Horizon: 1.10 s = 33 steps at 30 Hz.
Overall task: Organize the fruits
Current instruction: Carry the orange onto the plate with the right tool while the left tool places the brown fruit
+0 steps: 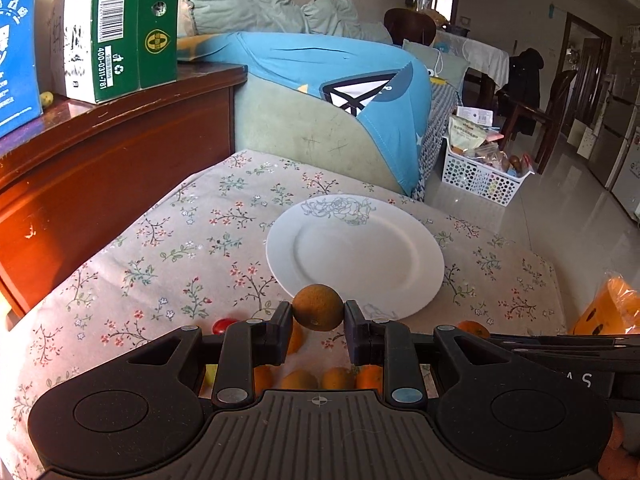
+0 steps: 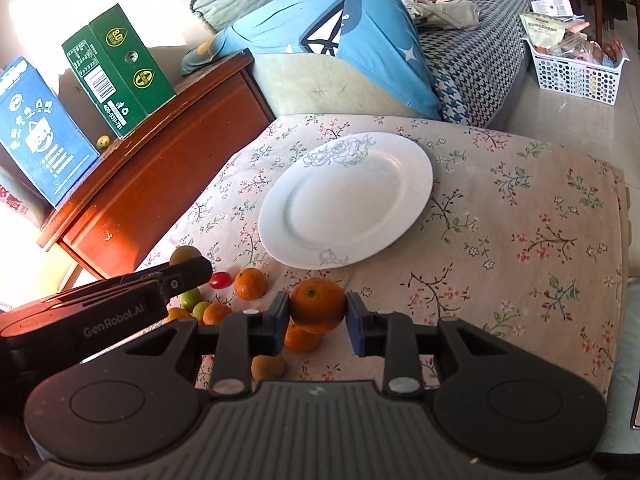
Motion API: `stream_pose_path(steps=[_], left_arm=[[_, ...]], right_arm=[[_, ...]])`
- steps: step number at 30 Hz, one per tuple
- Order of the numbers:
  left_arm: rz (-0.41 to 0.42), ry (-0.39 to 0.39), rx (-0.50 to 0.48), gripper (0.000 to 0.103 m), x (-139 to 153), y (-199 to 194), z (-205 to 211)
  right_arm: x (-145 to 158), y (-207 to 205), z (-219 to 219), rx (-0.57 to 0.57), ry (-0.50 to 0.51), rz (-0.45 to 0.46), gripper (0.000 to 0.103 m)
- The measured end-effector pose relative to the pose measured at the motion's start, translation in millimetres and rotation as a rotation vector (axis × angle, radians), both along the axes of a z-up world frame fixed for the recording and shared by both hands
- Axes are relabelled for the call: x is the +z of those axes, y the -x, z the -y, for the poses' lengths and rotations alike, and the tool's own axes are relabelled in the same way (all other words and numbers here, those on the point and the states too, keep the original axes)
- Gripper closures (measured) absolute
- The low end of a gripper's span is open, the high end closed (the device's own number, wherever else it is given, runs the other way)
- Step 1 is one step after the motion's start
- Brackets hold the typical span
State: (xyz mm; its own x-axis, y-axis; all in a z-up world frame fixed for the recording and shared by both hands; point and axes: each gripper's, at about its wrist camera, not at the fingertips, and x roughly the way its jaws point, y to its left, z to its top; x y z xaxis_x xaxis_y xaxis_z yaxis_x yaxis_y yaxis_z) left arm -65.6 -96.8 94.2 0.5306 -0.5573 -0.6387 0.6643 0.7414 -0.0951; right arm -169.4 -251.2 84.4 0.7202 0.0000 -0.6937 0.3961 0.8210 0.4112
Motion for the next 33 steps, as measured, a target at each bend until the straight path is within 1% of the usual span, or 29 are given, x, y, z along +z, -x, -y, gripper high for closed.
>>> stream_pose_path(steps=[2,4,6,9,11,20,22,24,26,29,31,33], left_arm=[[-0.005,0.005,-0.014,0.078,1.2,-6.7,5.7],[0.007,0.001,-0.028,0.078,1.4,-14.2,12.4],[0.011,-0.01,-0.033,0.078,-0.2,-22.3,18.7],[-0.008,-0.001,-0.038,0.078,-4.0,-37.1,27.0],[-0.007,-0.01,-0.035,0.078,-7.9,-46.0,34.1],[-0.063,-0.048,-0.058,0.078,-34.4,-73.4,64.5],[-0.08,-0.049,-0.047,0.078,-39.1,-79.9,68.2],[-0.105,-0.048,-0.037,0.078,-43.6,-87.3,70.8],[-0.101,-0.06,-0.03,0.078,-47.2,-91.3,74.0],[-0.127,-0.058,-0.03,0.078,-51.8,-96.5,77.9],[-0.118,-0.066,-0.033,0.078,-53.5,-97.7,80.9],[-0.126,-0.069,-0.029,0.078,-56.0,-100.4,81.4]], right_arm=[[3.8,-7.2,6.7,0.015,0.023,0.002,0.073],[6.5,-14.6,14.0,0.021,0.051,0.006,0.073],[7.1,-23.0,21.7,0.024,0.059,0.009,0.073],[5.3,-37.3,32.4,0.022,0.069,0.014,0.073],[3.3,-47.0,37.6,0.027,0.079,0.016,0.073],[-20.2,-84.6,51.5,0.033,0.088,-0.045,0.073],[-26.2,-90.6,54.0,0.035,0.069,-0.057,0.073],[-31.8,-95.9,55.1,0.029,0.074,-0.073,0.073],[-36.1,-100.5,55.9,0.025,0.078,-0.086,0.073],[-40.6,-106.2,55.6,0.022,0.078,-0.091,0.073],[-43.4,-109.8,55.7,0.023,0.084,-0.096,0.073],[-45.6,-113.0,56.1,0.02,0.092,-0.097,0.072]])
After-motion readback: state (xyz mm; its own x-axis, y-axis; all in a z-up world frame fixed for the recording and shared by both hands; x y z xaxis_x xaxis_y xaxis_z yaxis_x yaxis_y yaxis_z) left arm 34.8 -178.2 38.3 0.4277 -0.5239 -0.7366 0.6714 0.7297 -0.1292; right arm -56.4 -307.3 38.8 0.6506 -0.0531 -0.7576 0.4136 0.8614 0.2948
